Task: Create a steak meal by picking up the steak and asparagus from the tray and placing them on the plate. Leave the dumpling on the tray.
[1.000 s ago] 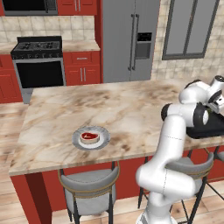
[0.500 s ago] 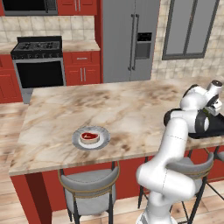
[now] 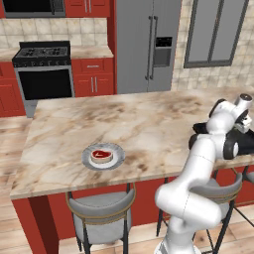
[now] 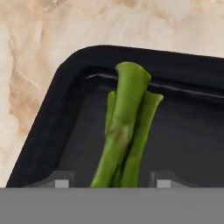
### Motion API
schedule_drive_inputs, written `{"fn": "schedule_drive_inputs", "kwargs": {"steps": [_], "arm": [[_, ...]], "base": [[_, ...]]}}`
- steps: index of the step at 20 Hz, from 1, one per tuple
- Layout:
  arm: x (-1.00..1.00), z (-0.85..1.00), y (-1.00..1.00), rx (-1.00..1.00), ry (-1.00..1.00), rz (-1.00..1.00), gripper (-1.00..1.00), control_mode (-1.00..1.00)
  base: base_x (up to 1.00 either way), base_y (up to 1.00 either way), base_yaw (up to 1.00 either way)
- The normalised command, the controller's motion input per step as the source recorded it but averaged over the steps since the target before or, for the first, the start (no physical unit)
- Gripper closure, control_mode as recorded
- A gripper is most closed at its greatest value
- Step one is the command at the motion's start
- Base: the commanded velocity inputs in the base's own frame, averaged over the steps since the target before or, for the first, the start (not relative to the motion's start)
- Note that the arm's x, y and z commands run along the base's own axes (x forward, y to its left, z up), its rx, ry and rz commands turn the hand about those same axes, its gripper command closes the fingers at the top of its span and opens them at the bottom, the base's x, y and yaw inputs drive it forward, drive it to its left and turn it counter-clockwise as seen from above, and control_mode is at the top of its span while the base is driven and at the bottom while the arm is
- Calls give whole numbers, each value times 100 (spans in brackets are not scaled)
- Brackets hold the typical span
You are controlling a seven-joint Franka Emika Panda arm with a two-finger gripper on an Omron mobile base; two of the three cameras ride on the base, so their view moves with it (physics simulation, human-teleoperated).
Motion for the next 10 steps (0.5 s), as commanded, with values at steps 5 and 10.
{"fn": "schedule_drive_inputs", "kwargs": {"steps": [5,10], "arm": [[-10,-9,22,0,0,-6,100,-100],[-77,0,61,-1,5,-10,100,-100]], "base": [[0,0,0],[0,0,0]]}}
